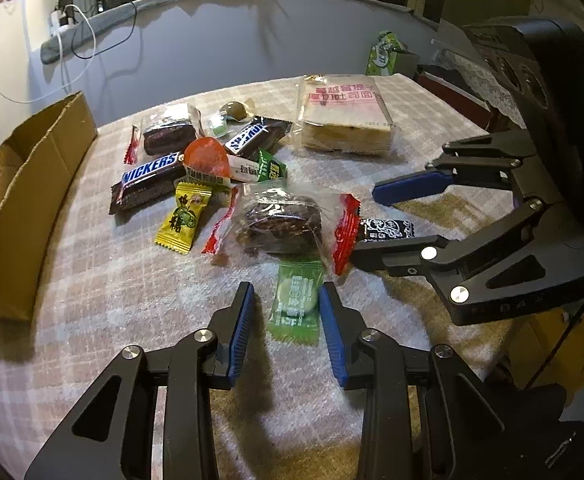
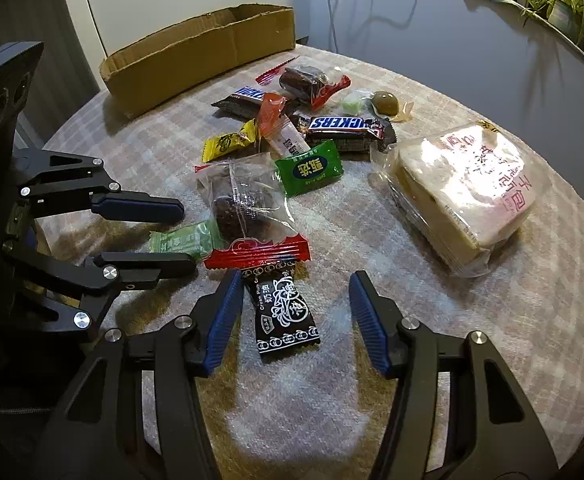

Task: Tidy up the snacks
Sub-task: 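Grasp the green candy packet with the left tool while the right tool grasps the black candy packet, then carry the green packet into the box and open the left tool while the right tool drops the black packet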

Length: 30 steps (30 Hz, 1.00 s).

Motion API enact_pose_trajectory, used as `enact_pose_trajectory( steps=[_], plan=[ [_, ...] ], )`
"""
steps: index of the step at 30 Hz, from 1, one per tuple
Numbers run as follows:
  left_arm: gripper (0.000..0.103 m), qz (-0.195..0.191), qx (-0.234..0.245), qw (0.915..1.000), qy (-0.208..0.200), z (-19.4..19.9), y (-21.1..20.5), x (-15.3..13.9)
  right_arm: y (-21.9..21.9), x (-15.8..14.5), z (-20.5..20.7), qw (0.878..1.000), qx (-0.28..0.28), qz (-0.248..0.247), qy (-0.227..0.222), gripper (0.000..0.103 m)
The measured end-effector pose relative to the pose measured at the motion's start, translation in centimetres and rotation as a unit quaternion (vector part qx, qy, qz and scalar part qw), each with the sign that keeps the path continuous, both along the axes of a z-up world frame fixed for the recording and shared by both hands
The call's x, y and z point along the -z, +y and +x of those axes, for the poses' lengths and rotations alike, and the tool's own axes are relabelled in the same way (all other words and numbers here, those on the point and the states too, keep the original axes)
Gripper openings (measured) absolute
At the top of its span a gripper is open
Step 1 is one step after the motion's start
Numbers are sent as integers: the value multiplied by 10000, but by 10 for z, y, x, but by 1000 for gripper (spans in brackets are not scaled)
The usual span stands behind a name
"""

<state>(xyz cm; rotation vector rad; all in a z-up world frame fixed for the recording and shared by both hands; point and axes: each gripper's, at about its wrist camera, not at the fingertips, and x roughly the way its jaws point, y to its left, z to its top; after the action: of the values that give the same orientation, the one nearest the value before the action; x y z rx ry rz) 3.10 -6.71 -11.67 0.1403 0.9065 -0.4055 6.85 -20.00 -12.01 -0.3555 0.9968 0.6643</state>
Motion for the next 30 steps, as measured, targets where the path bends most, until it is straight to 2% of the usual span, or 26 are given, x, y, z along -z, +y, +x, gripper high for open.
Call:
enact_pose_trajectory(
  steps=[3, 11, 25, 30],
  plan=[
    [22, 51, -33, 10000, -51, 0, 0, 0, -3, -1, -3, 10000, 67, 17, -21, 51],
    [21, 28, -25, 9999, -96, -1, 2, 0, -13, -2, -8, 9995, 296, 30, -77, 28],
    [20, -221, -348, 9991, -46, -7, 21, -7, -33, -9, -17, 9956, 766, 548, -18, 27],
    [20, -293, -452, 9984, -164, -10, 30, -16, -33, -19, -20, 9951, 789, 581, -116, 27]
  ],
)
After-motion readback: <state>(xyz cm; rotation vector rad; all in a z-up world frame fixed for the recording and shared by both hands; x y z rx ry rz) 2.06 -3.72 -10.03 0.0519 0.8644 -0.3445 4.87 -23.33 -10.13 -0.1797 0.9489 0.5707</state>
